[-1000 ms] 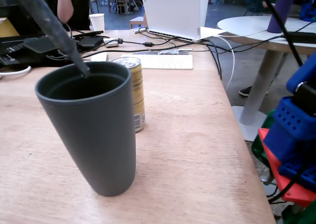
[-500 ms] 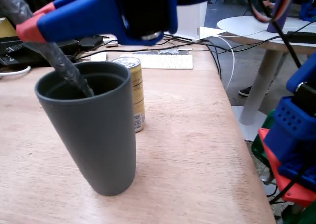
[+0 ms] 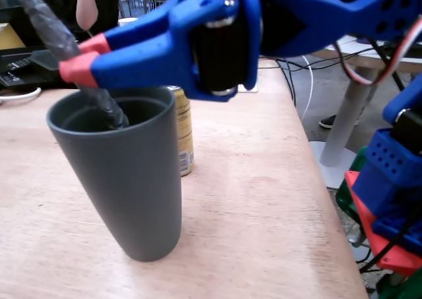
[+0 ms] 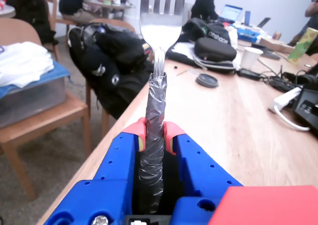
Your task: Grab the fork and place it in gray glass
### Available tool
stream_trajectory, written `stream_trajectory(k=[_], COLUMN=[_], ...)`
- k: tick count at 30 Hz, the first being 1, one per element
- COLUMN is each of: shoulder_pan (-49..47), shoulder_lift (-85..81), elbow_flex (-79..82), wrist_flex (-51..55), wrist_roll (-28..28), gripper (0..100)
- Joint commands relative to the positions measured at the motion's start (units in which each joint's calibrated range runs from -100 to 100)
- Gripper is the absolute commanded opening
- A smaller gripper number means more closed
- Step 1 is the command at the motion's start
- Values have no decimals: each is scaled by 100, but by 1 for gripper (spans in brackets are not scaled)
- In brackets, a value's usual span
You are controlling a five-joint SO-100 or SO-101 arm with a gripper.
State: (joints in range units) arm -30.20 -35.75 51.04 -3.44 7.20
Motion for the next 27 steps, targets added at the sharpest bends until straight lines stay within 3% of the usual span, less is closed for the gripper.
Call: stream_trajectory(k=[1,5,10,21,25,27], shoulder_pan=[110,144,194,93,-59,-76], shoulder_lift=[-275,-275,-275,-593,-481,-473], elbow_flex=[234,224,262,187,-587,-1031], wrist_flex=[-297,-371,-371,-256,-206,360], wrist_roll=[-15,39,20,-15,-20,-20], gripper=[0,2,18,19,19,19])
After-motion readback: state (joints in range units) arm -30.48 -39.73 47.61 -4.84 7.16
